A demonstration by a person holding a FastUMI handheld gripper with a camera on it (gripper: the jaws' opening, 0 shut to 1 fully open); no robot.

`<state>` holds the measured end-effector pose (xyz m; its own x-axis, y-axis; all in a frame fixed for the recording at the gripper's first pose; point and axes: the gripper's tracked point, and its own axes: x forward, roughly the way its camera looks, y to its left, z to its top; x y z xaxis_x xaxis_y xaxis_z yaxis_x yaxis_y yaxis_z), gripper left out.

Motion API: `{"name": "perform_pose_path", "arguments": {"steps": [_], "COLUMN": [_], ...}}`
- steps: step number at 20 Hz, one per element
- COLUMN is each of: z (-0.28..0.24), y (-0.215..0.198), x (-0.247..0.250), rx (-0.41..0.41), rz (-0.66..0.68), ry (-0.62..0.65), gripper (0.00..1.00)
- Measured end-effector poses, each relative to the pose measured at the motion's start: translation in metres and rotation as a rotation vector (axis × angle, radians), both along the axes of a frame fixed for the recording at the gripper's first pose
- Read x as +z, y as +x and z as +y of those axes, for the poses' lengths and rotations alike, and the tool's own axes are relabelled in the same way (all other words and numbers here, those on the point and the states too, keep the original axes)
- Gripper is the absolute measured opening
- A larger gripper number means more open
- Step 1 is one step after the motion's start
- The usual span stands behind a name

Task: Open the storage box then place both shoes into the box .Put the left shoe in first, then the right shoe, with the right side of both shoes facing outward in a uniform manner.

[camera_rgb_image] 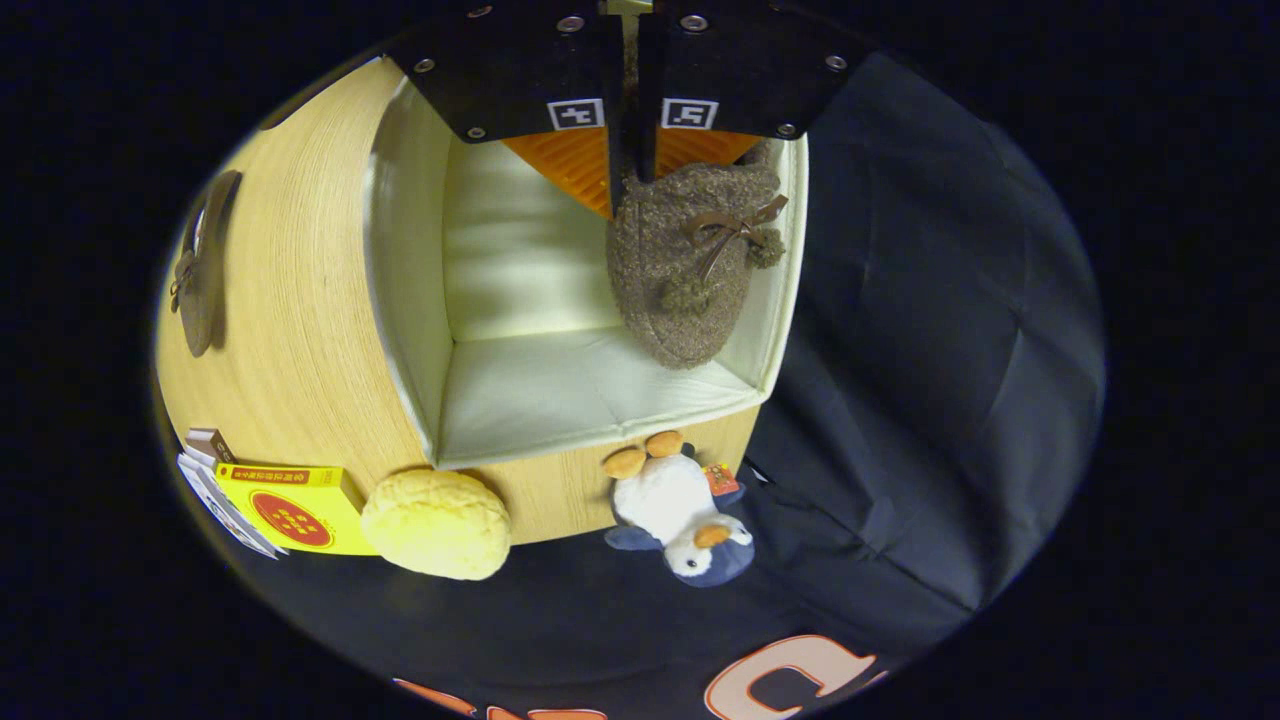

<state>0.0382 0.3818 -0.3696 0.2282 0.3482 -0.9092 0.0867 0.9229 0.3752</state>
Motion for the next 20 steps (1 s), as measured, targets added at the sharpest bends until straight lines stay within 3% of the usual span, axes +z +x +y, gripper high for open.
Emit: {"name": "perform_pose_path", "arguments": {"steps": [3,5,6,8,12,16,20], "z": [0.013,0.022,0.027,0.038,0.030,-0.018,-0.083], "y": [0.001,-0.012,-0.016,-0.016,-0.008,0.009,0.020], "x": [-0.005,-0.003,0.002,0.026,0.093,0.139,0.160], "rx": [0.032,0.082,0.091,0.105,0.188,0.211,0.221], "rz": [-0.010,0.014,0.024,0.003,-0.174,-0.363,-0.494], "ry": [0.014,0.064,0.102,0.199,0.315,0.282,0.161], "gripper": [0.08,0.21,0.35,0.48,0.64,0.86,0.95]}}
